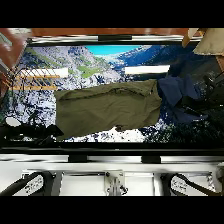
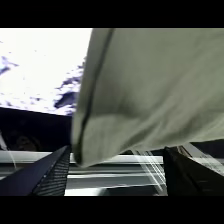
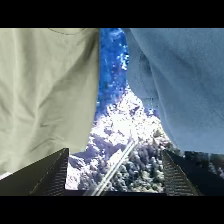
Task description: Fold the shirts.
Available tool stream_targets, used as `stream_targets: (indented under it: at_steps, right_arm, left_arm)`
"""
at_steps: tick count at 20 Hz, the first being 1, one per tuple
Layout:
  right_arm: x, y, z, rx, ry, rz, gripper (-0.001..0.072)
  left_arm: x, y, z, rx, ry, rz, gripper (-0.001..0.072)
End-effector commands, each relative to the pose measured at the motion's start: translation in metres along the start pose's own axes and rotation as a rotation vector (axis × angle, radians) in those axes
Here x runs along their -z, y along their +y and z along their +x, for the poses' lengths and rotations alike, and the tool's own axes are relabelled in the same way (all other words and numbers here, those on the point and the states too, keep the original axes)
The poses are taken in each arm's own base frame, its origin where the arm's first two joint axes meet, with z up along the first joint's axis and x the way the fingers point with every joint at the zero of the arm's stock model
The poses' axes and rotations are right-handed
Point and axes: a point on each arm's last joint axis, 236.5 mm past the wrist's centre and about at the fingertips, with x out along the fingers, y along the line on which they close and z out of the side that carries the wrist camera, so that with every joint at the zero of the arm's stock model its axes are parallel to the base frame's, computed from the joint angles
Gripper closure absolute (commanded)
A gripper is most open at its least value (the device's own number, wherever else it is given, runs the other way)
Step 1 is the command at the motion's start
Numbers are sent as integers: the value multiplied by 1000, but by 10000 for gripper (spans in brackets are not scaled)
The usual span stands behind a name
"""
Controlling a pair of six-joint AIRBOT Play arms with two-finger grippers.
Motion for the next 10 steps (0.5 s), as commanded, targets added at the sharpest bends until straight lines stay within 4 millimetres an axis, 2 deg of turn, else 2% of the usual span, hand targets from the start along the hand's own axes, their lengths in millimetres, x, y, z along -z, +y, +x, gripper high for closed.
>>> stream_targets:
  at_steps: [1,2,3,4,5,6,8,10]
  right_arm:
    - [5,3,1,-5,19,21,41]
    - [12,7,4,-10,49,9,41]
    - [24,15,11,-18,95,-9,40]
    - [37,21,22,-21,134,-33,41]
    - [48,25,35,-25,166,-39,40]
    - [59,28,49,-32,196,-37,40]
    - [79,30,74,-51,266,1,40]
    - [92,40,92,-107,317,51,41]
  left_arm:
    - [-10,5,6,-22,-39,-14,260]
    - [-15,5,5,-23,-61,-43,404]
    - [-18,5,5,-23,-72,-60,465]
    - [-18,5,4,-23,-74,-60,473]
    - [-17,5,4,-23,-70,-59,548]
    - [-14,4,5,-22,-54,-53,658]
    - [-6,3,5,-18,-22,-24,677]
    - [4,1,3,-12,16,-2,677]
